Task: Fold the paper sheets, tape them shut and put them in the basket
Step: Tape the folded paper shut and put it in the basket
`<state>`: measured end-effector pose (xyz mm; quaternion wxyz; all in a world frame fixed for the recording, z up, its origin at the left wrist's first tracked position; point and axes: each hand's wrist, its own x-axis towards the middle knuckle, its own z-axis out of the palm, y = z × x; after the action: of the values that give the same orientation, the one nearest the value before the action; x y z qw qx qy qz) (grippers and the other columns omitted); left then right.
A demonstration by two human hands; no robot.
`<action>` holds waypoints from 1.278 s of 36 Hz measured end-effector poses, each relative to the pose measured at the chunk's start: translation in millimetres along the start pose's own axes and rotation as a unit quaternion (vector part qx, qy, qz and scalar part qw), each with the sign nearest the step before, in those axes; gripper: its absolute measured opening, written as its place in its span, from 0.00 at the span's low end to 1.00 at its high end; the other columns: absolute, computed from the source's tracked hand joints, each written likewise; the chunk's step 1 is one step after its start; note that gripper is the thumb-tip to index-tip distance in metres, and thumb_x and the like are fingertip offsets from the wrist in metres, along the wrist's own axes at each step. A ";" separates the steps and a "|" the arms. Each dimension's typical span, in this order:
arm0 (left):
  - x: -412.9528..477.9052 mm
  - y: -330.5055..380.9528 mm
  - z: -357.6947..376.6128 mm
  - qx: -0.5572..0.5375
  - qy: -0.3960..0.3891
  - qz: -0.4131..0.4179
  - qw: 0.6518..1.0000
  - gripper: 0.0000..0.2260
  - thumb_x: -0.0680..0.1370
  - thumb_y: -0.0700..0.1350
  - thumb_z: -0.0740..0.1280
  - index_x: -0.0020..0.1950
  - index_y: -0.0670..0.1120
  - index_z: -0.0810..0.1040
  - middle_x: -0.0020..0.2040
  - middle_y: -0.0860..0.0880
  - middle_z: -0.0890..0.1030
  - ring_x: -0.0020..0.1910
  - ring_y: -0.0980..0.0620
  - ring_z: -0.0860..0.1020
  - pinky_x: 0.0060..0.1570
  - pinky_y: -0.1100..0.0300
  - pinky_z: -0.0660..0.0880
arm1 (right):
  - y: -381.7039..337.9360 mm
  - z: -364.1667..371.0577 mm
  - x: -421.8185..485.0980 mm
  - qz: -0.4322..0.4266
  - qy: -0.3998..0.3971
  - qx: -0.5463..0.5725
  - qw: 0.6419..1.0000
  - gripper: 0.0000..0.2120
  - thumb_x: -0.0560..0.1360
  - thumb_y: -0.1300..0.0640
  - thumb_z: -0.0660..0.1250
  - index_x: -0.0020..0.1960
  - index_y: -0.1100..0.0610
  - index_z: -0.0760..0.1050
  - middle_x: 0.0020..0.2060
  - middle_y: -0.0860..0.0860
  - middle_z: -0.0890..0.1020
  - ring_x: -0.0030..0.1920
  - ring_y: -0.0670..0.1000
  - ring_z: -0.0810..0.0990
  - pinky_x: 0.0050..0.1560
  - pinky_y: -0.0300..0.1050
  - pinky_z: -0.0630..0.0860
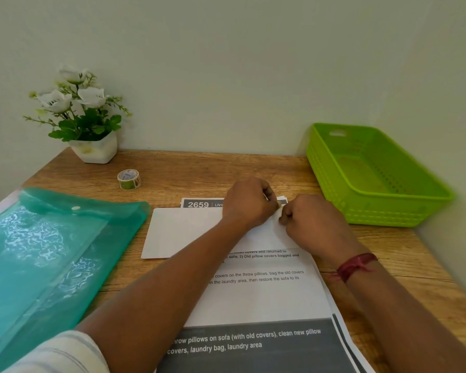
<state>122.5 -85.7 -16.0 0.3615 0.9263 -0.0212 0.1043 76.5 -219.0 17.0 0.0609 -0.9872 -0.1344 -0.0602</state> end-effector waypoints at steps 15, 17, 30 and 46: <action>-3.3 4.3 -4.3 -0.052 -0.006 -0.020 0.998 0.07 0.71 0.46 0.76 0.35 0.52 0.81 0.32 0.57 0.78 0.36 0.54 0.80 0.36 0.61 0.74 | 8.6 -3.6 0.8 0.040 0.172 0.033 0.984 0.10 0.71 0.62 0.64 0.41 0.55 0.85 0.41 0.55 0.80 0.41 0.57 0.79 0.37 0.45 0.73; -4.0 6.0 -9.9 -0.103 -0.013 -0.043 0.994 0.06 0.71 0.43 0.76 0.36 0.50 0.81 0.31 0.55 0.81 0.32 0.53 0.82 0.39 0.57 0.81 | 10.3 -2.0 1.6 0.037 0.182 0.039 0.982 0.10 0.72 0.62 0.64 0.42 0.56 0.85 0.41 0.55 0.79 0.41 0.57 0.78 0.37 0.43 0.69; -21.8 -9.3 -98.2 0.118 0.017 0.003 0.993 0.05 0.79 0.45 0.64 0.51 0.50 0.80 0.48 0.51 0.82 0.48 0.50 0.80 0.48 0.58 0.76 | 0.9 14.0 1.4 -0.158 0.198 0.168 0.953 0.12 0.71 0.60 0.62 0.49 0.57 0.82 0.40 0.51 0.81 0.37 0.53 0.80 0.37 0.48 0.78; -96.7 -60.3 -105.2 0.283 -0.109 0.036 0.952 0.31 0.79 0.64 0.59 0.77 0.50 0.60 0.73 0.45 0.65 0.72 0.43 0.64 0.70 0.49 0.63 | -47.6 17.5 -31.1 -0.317 -0.004 0.127 0.940 0.21 0.76 0.39 0.64 0.64 0.47 0.76 0.53 0.44 0.73 0.53 0.44 0.72 0.49 0.40 0.72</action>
<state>16.2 26.2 -0.8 0.0762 0.9949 -0.0640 0.0171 35.6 -179.1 0.5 0.1632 -0.8779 -0.4468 -0.0544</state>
